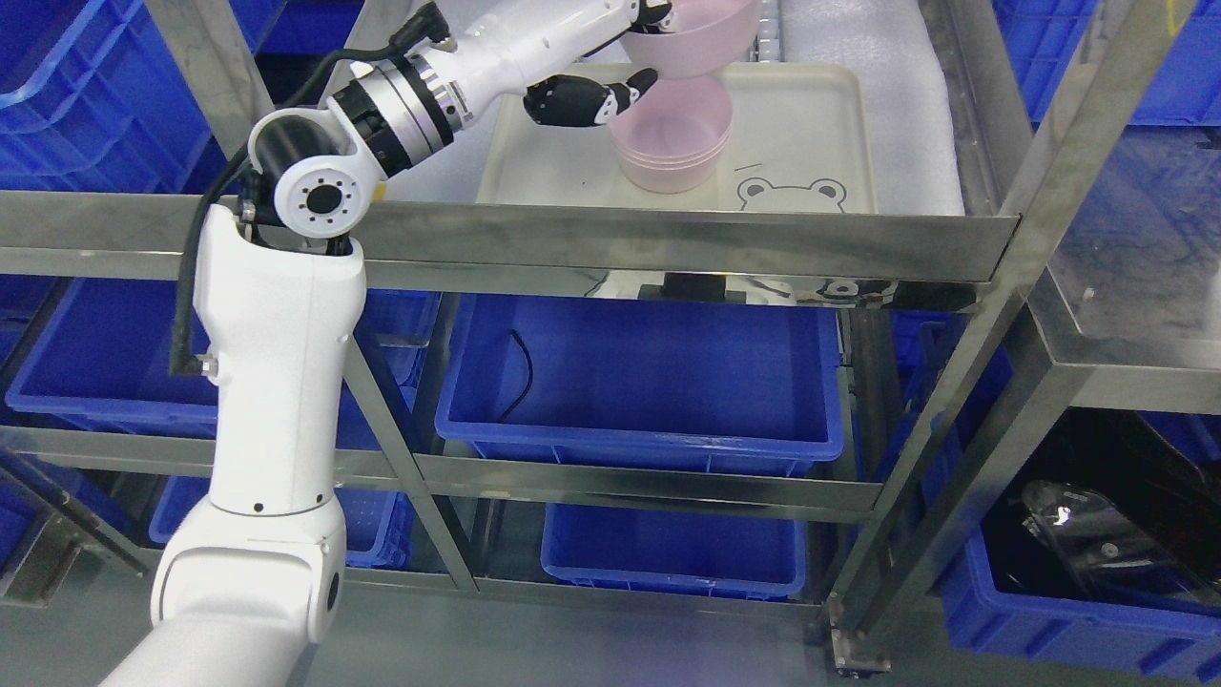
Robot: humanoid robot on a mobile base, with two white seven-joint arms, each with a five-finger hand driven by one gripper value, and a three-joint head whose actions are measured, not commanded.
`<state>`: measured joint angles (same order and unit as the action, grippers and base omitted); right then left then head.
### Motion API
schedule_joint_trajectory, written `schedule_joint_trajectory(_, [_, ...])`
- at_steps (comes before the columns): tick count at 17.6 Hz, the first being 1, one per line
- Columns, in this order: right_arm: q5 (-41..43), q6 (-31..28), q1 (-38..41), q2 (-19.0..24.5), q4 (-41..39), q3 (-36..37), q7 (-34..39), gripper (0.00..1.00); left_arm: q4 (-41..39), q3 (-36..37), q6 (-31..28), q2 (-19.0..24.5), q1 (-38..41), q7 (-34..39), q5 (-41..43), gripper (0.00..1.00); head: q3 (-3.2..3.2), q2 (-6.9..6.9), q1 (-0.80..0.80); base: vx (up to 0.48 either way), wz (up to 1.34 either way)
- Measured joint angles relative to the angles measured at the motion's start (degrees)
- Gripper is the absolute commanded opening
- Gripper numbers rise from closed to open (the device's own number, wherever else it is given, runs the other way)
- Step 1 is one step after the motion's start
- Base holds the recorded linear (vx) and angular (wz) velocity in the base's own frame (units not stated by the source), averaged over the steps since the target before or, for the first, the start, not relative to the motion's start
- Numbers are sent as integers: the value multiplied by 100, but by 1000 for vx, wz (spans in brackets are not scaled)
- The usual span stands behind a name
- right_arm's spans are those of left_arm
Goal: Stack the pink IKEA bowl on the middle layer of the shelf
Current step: 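Move the pink bowl over the stacked pink bowls on the tray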
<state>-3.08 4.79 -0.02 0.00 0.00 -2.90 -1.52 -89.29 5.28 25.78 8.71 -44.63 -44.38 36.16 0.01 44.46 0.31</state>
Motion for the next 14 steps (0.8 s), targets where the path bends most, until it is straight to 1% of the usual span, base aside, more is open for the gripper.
schedule_joint_trajectory(3, [0,0,1,0,0,0,0,100,28,11,-20,214,-92,-149,82,8,0,-1,0,62,-150])
schedule_joint_trajectory(6, [0,0,1,0,0,0,3,100,78,196,-35,397,-168,-272,288,9,0,-1,0,56,-51])
schedule_joint_trajectory(10, [0,0,2,0,0,0,3,100,157,443,4,408,-185,-405,607,9,0,-1,0,28,-36])
schedule_joint_trajectory(14, [0,0,2,0,0,0,3,100,232,656,50,309,-158,-500,885,9,0,-1,0,5,-2])
